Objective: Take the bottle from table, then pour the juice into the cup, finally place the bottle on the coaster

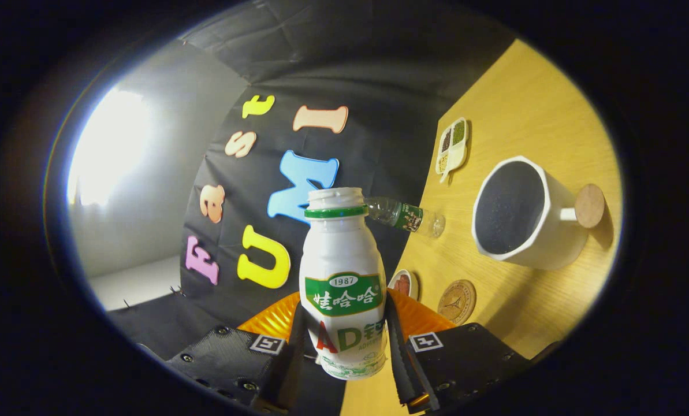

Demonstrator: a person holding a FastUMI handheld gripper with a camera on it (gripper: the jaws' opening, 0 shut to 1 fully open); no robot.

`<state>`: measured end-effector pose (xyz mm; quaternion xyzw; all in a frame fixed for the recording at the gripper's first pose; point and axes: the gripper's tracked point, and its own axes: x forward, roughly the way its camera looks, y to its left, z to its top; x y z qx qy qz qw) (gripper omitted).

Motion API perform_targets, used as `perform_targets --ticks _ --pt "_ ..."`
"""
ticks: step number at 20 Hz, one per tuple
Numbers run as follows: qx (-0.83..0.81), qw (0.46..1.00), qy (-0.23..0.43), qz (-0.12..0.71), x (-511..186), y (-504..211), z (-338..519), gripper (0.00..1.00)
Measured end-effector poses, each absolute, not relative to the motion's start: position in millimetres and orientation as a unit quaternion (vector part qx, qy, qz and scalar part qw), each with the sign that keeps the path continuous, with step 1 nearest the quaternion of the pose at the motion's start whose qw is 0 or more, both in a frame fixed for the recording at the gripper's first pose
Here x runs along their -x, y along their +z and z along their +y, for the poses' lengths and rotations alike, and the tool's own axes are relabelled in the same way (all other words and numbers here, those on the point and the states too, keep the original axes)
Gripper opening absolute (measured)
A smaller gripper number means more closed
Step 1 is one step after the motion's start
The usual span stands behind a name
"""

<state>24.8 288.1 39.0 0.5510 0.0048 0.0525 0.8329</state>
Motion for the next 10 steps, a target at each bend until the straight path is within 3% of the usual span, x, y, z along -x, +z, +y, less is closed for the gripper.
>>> perform_targets --ticks 10 --pt "-0.282 0.958 0.044 0.002 -37.4 38.4 300.2 0.63"
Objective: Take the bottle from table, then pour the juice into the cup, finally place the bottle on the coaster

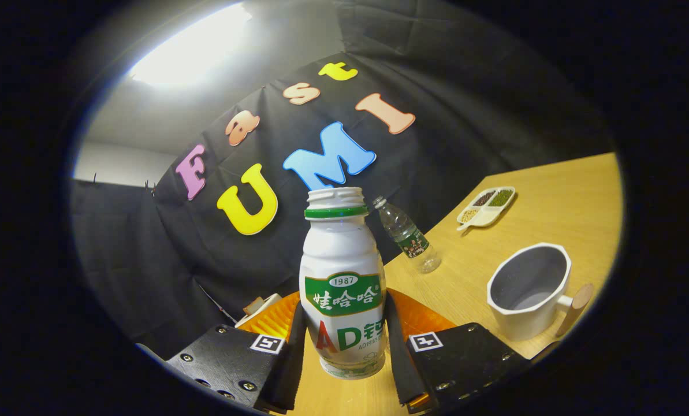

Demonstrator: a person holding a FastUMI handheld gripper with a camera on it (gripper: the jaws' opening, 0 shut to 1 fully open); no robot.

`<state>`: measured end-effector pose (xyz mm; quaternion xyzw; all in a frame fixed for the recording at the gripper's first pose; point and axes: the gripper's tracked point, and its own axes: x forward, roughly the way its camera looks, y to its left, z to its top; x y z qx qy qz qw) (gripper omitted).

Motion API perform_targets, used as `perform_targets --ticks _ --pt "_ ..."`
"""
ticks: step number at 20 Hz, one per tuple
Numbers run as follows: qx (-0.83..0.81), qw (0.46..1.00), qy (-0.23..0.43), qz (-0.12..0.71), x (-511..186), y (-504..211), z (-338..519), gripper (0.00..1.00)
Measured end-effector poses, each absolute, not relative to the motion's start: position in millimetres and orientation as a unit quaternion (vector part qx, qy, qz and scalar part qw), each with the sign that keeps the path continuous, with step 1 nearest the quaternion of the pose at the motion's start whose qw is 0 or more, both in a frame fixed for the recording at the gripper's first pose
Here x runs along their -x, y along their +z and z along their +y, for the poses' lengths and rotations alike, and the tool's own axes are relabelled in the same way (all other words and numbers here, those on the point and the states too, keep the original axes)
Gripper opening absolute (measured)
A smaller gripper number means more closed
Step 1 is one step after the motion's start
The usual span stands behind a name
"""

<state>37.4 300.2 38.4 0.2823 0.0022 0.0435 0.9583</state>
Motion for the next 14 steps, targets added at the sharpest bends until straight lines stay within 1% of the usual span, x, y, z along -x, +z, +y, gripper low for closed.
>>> perform_targets --ticks 6,10,14 --pt "-0.108 0.994 0.02 0.004 -65.0 32.5 307.5 0.63" --pt "-0.054 0.998 0.011 0.017 -80.2 19.1 308.1 0.63" --pt "-0.036 0.999 0.008 0.03 -92.5 7.0 305.4 0.64"
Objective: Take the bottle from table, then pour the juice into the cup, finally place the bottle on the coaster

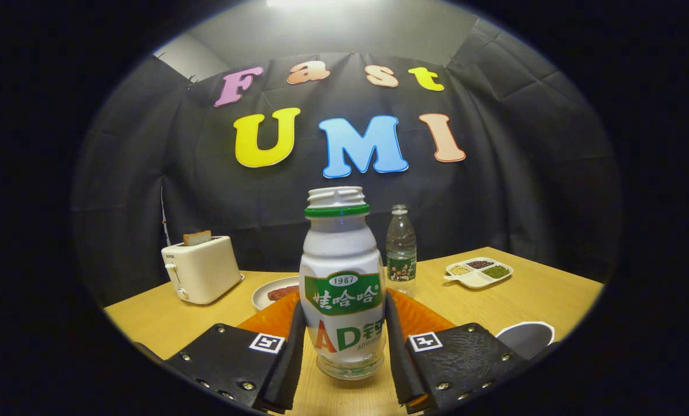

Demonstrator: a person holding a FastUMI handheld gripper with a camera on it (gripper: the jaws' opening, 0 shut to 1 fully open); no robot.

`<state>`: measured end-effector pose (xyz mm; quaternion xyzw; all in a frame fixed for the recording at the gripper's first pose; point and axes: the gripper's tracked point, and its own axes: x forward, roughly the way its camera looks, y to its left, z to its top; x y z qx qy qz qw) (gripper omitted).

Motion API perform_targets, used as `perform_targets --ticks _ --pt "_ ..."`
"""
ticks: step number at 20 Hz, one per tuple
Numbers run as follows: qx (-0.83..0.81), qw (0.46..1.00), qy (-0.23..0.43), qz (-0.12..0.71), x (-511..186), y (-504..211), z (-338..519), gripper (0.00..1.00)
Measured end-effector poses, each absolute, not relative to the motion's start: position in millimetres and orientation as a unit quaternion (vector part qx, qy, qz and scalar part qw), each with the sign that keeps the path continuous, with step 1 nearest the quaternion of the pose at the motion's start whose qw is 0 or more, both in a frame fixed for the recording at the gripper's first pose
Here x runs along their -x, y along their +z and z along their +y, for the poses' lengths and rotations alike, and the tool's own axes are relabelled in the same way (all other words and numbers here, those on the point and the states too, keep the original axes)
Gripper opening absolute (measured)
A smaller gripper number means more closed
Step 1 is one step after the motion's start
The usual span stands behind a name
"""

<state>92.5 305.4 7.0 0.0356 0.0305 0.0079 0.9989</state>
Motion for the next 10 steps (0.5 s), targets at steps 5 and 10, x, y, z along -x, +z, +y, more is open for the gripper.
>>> perform_targets --ticks 5,10 --pt "-0.017 0.999 0.008 0.042 -111.5 -4.4 310.2 0.64" --pt "-0.01 0.999 0.021 0.047 -125.7 -12.7 318.5 0.64"
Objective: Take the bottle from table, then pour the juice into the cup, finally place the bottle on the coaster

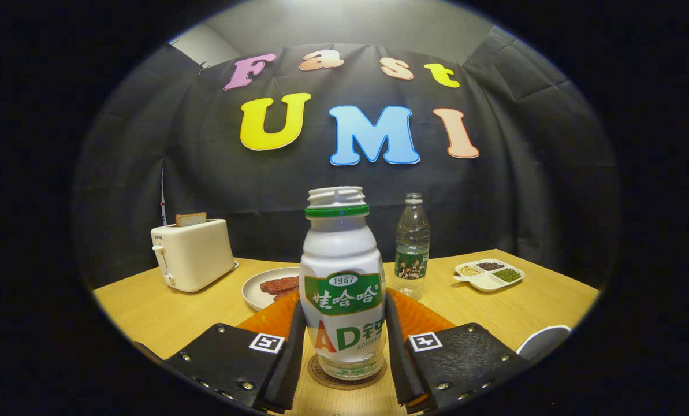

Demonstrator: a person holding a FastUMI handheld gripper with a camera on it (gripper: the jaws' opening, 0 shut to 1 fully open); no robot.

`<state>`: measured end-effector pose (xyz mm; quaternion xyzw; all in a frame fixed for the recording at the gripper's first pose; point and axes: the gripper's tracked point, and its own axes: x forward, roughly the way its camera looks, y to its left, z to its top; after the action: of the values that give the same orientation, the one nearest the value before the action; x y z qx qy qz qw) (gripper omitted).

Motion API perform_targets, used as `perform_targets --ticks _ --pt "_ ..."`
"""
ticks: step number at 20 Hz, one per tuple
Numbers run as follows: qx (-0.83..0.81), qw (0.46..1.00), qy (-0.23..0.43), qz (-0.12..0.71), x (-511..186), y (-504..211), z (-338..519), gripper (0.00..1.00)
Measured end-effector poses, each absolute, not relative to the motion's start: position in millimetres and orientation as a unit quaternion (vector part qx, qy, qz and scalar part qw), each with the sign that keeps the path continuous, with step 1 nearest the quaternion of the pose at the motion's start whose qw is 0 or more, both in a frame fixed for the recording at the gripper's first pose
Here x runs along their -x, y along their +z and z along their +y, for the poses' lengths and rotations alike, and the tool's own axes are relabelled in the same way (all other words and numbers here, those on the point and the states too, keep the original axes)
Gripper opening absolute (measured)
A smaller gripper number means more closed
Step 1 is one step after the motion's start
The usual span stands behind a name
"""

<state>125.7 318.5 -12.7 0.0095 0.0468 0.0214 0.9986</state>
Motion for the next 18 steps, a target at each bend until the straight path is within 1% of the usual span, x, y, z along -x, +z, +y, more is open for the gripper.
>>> perform_targets --ticks 8,15,16,17,18 --pt "-0.008 0.997 0.028 0.069 -131.7 -29.9 321.9 0.64" --pt "-0.027 0.998 0.027 0.051 -123.9 -28.1 318.1 0.64" --pt "-0.032 0.998 0.029 0.047 -123.6 -27.5 319.4 0.67" --pt "-0.033 0.998 0.029 0.045 -122.3 -26.0 319.3 0.72" --pt "-0.028 0.998 0.03 0.048 -122.4 -27.7 319.2 0.73"
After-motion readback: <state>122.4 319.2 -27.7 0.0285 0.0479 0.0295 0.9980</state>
